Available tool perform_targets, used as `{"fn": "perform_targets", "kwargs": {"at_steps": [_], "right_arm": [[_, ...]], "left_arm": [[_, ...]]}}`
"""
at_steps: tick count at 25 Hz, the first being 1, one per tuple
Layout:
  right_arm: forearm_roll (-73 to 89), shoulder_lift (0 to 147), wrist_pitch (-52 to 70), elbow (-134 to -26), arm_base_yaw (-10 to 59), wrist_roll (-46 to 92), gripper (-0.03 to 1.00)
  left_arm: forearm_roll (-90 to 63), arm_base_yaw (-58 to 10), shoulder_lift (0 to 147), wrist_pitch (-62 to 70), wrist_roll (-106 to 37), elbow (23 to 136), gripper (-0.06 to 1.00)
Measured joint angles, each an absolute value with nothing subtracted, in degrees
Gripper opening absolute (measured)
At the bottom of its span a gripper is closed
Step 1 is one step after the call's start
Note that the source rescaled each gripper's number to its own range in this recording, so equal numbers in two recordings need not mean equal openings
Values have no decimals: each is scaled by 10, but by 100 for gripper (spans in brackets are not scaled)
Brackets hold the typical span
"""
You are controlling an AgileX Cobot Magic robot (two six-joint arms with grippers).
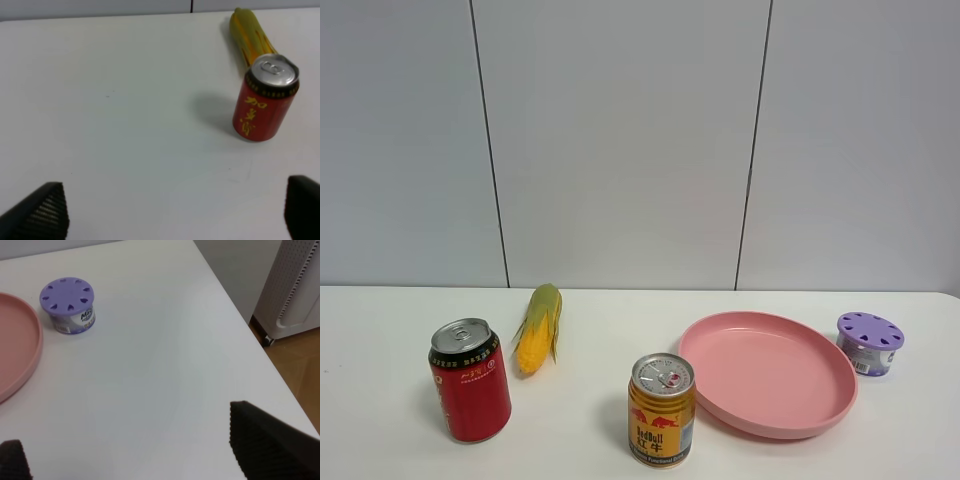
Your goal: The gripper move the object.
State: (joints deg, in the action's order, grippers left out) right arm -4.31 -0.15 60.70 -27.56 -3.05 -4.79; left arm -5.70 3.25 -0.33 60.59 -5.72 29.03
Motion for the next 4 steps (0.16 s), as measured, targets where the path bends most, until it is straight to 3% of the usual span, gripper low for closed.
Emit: {"fn": "perform_targets", "kwargs": {"at_steps": [4], "right_arm": [[-43,-2,607,-276,-30,-48,28]], "left_arm": [[-57,33,-3,606,-57,290,100]]}}
